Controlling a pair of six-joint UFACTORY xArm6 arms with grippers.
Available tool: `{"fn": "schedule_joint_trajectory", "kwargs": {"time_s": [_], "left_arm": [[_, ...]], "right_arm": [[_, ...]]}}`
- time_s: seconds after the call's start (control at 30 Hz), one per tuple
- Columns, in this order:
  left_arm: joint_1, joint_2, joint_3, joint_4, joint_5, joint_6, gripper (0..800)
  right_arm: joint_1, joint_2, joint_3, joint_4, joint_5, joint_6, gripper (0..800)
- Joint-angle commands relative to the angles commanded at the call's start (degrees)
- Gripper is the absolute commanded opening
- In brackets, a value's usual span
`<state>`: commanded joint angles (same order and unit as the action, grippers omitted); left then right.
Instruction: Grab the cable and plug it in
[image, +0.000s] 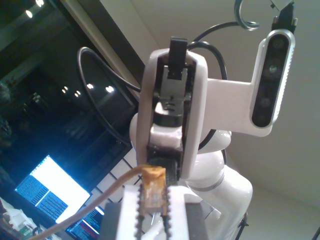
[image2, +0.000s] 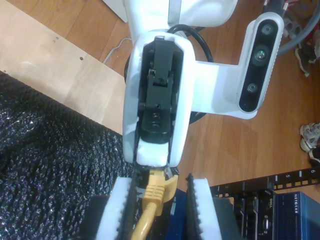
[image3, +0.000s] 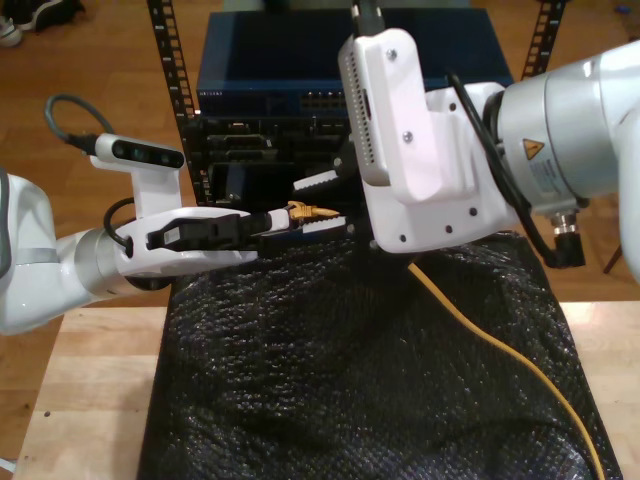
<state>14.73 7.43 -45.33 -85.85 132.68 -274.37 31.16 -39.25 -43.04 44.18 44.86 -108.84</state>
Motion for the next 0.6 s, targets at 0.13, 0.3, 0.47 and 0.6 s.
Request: {"fn": "schedule_joint_trajectory", "kwargs": {"time_s": [0.13, 0.3, 0.47, 0.6], "left_arm": [[0.0, 0.1, 0.1, 0.0, 0.0, -0.4, 16], [0.0, 0.1, 0.1, 0.0, 0.0, -0.6, 16], [-0.1, 0.1, 0.1, 0.0, 0.0, -0.6, 16], [-0.1, 0.1, 0.0, 0.0, 0.2, -0.6, 16]], "right_arm": [[0.0, 0.1, 0.0, 0.0, 0.0, 0.0, 255], [0.0, 0.1, 0.0, 0.0, 0.0, 0.0, 237], [0.0, 0.1, 0.0, 0.3, 0.0, 0.0, 226], [0.0, 0.1, 0.0, 0.3, 0.0, 0.0, 219]]}}
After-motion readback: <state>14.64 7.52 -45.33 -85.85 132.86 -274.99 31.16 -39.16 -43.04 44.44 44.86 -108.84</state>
